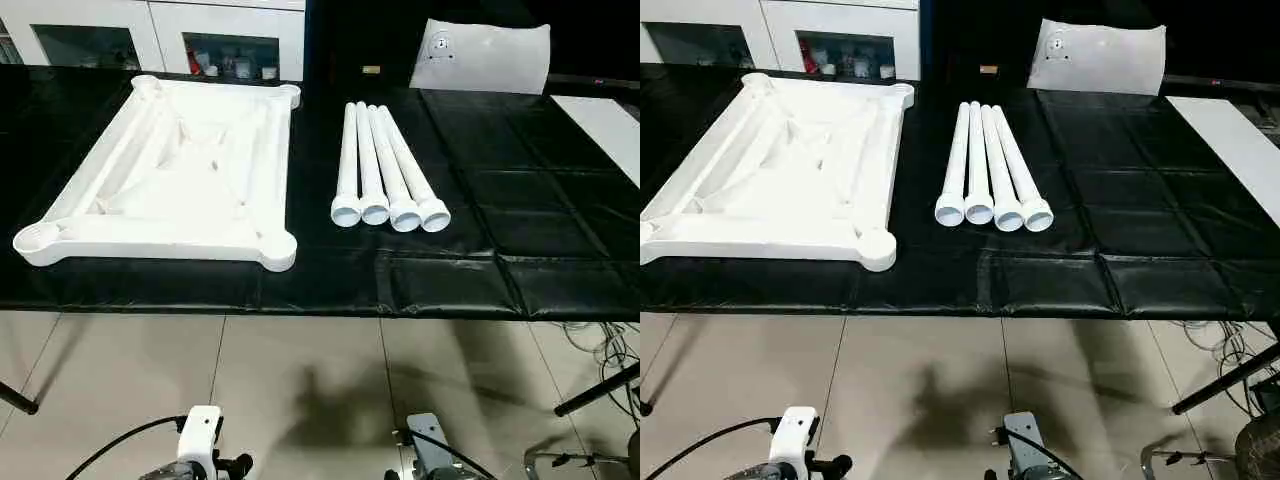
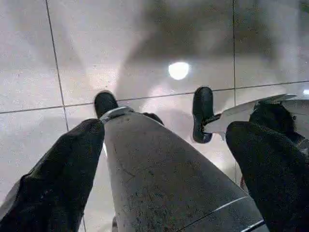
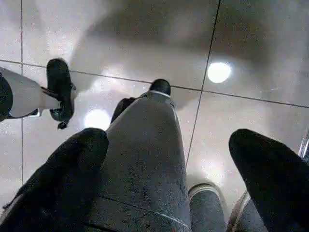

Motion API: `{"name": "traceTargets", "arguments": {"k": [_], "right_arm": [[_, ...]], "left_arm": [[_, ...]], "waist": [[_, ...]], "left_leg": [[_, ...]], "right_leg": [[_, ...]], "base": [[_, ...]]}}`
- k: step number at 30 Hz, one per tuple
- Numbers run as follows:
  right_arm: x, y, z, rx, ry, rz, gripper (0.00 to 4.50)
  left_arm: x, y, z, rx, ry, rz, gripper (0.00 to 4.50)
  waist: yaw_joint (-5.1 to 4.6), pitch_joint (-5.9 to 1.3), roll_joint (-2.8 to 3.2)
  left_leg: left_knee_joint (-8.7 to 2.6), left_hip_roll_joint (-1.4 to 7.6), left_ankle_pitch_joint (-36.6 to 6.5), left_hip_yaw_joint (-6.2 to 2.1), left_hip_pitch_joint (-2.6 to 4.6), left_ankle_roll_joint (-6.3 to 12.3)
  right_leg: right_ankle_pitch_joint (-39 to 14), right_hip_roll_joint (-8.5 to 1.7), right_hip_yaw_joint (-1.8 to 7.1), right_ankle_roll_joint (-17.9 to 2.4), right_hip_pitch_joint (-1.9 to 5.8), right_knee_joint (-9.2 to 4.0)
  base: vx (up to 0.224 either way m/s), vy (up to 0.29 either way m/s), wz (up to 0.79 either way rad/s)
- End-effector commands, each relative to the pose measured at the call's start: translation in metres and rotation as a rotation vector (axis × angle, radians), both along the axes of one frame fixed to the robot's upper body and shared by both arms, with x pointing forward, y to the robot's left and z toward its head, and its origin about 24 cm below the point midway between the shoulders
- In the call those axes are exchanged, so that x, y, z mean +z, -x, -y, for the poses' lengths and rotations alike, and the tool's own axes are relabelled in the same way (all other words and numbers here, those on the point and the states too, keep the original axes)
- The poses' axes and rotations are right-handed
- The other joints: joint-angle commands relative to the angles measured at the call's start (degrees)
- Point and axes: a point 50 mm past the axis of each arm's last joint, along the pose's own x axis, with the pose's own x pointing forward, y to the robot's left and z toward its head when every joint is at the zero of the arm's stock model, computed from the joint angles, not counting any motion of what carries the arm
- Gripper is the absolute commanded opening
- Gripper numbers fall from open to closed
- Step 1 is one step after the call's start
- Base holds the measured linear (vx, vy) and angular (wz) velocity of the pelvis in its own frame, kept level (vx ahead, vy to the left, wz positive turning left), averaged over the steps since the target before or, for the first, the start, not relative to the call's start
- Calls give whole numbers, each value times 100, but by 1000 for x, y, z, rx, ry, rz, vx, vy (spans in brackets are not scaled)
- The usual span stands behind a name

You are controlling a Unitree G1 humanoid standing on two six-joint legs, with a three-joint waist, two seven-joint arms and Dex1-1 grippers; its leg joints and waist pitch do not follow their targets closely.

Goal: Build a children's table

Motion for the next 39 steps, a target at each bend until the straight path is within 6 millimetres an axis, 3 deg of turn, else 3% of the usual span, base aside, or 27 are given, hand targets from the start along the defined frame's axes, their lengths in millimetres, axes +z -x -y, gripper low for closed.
{"name": "traceTargets", "arguments": {"k": [1, 26, 27, 28, 29, 30, 31, 35, 39], "right_arm": [[-4, 11, 1, -3, 0, -43, 450], [-4, 11, 1, -3, 0, -43, 450], [-2, -1, 18, -240, 59, 8, 450], [-2, -1, 18, -237, 59, 8, 450], [-3, 2, 16, -215, 57, 7, 450], [-3, 3, 15, -211, 51, 8, 450], [-3, 2, 13, -204, 49, 18, 450], [0, -7, 10, -192, 61, 82, 450], [4, -15, 17, -171, 46, 165, 450]], "left_arm": [[-5, 10, 3, 3, 4, -46, 445], [-5, 10, 3, 3, 4, -46, 445], [-6, -8, 13, 82, -116, -81, 445], [-6, -7, 13, 81, -118, -82, 445], [-7, -6, 18, 64, -138, -86, 445], [-8, -5, 20, 54, -143, -85, 445], [-8, -6, 24, 50, -147, -77, 445], [-9, -8, 35, 66, -159, -49, 445], [-5, -19, 38, 131, -179, 33, 445]], "waist": [[19, -136, 44], [20, -140, 44], [-48, -198, 8], [-16, -248, 40], [-1, -200, 1], [3, -183, 36], [-15, -201, 43], [-37, -201, -22], [-23, -195, 5]], "left_leg": [[-447, 404, -757, -90, -10, 433], [-441, 403, -701, -89, -11, 454], [-402, 383, -736, -39, 18, 413], [-381, 371, -677, -53, 108, 338], [-384, 384, -471, -64, 17, 425], [-408, 390, -486, -67, -18, 468], [-384, 389, -539, -66, -8, 502], [-382, 395, -611, -70, -30, 571], [-391, 410, -784, -74, -19, 513]], "right_leg": [[-1, -502, 283, -1509, 166, -403], [79, -500, 280, -1523, 168, -394], [100, -467, 306, -1534, 152, -395], [246, -457, 303, -1575, 143, -363], [530, -491, 298, -1598, 182, -341], [401, -492, 261, -1537, 186, -357], [282, -514, 270, -1528, 190, -370], [100, -533, 270, -1533, 191, -397], [-220, -520, 272, -1468, 167, -427]], "base": [[0, 0, 0], [0, 0, 0], [0, 0, 0], [0, 0, 0], [0, 0, 0], [0, 0, 0], [0, 0, 0], [0, 0, 0], [0, 0, 0]]}}
